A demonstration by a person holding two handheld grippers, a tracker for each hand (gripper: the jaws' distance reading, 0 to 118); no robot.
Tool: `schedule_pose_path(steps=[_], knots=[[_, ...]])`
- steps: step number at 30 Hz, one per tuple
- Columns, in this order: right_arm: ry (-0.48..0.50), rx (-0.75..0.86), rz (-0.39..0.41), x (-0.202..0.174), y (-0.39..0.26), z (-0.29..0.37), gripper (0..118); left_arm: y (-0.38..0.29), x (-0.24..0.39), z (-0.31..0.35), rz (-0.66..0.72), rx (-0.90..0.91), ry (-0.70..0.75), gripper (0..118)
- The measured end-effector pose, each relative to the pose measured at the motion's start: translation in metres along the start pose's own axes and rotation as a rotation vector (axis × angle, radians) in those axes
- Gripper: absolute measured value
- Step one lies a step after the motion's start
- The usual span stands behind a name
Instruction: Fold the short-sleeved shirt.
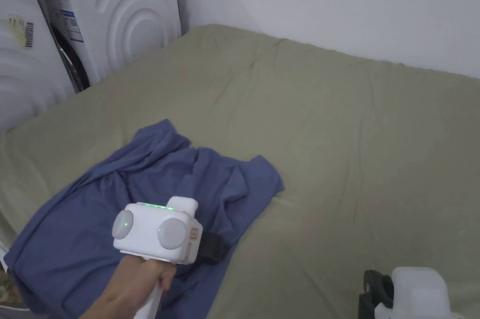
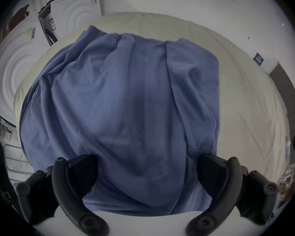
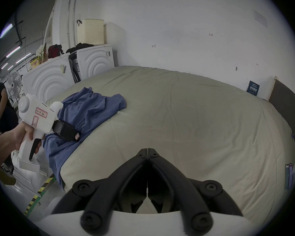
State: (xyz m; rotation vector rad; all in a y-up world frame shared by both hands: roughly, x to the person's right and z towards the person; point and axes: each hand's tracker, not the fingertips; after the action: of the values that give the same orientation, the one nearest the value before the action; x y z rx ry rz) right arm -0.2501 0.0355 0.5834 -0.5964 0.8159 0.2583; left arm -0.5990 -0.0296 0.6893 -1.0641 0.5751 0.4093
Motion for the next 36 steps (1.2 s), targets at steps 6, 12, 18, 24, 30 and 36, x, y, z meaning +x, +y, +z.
schedule_pose_path(steps=[6,12,18,24,30,36], knots=[[-0.026,0.015,-0.03,0.017,-0.014,0.044,0,0.002,-0.008,0.019,0.064,0.051,0.023,8],[-0.108,0.021,-0.087,0.051,-0.035,0.084,0,0.011,0.01,0.032,0.025,0.108,0.05,8],[-0.201,0.059,-0.168,0.093,-0.043,0.114,0,0.032,0.076,0.047,-0.064,0.163,-0.045,8],[-0.32,0.066,-0.23,0.138,-0.056,0.143,0,0.061,0.196,0.05,-0.185,0.193,-0.172,8],[-0.448,0.062,-0.32,0.195,-0.075,0.17,0,0.075,0.358,0.045,-0.355,0.178,-0.343,8],[-0.56,0.047,-0.403,0.248,-0.092,0.189,0,0.067,0.525,0.061,-0.528,0.182,-0.543,8]])
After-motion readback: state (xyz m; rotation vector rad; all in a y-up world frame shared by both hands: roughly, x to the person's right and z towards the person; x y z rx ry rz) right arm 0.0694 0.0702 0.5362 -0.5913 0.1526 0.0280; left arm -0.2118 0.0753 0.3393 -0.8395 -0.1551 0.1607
